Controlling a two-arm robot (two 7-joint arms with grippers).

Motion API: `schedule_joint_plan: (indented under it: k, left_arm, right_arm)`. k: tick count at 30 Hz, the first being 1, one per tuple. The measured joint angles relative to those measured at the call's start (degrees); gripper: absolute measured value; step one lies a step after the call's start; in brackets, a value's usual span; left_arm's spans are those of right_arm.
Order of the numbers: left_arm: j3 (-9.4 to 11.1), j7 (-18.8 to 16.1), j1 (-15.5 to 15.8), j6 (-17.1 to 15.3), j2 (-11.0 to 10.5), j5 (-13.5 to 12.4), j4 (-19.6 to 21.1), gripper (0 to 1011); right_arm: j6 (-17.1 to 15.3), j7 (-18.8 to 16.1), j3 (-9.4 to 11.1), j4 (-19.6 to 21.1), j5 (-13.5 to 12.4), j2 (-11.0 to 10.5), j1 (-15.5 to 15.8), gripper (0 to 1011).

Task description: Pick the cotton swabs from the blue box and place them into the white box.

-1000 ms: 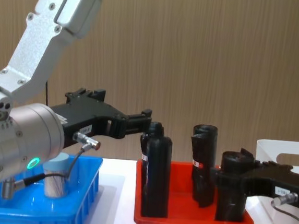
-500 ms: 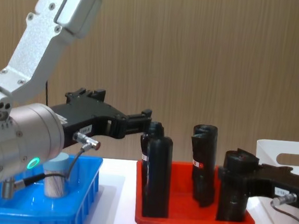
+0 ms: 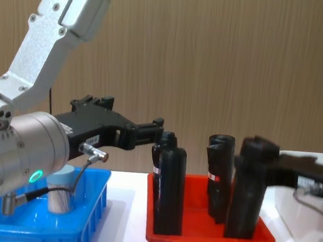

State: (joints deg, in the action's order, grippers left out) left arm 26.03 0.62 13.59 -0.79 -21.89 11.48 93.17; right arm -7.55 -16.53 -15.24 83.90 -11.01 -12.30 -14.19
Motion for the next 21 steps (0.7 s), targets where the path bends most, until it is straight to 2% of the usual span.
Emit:
schedule_joint_plan:
  k: [12,21]
  left_arm:
    - [0.0,0.0,0.0,0.0,0.0,0.0,0.0,1004]
    - [0.0,0.0,0.0,0.0,0.0,0.0,0.0,1004]
  right_arm:
    - [-0.8,1.7,1.7,8.1,-1.3,-1.6,0.2,499]
    - [-0.9,4.6,3.9,10.8,-1.0,-3.4,-0.8,499]
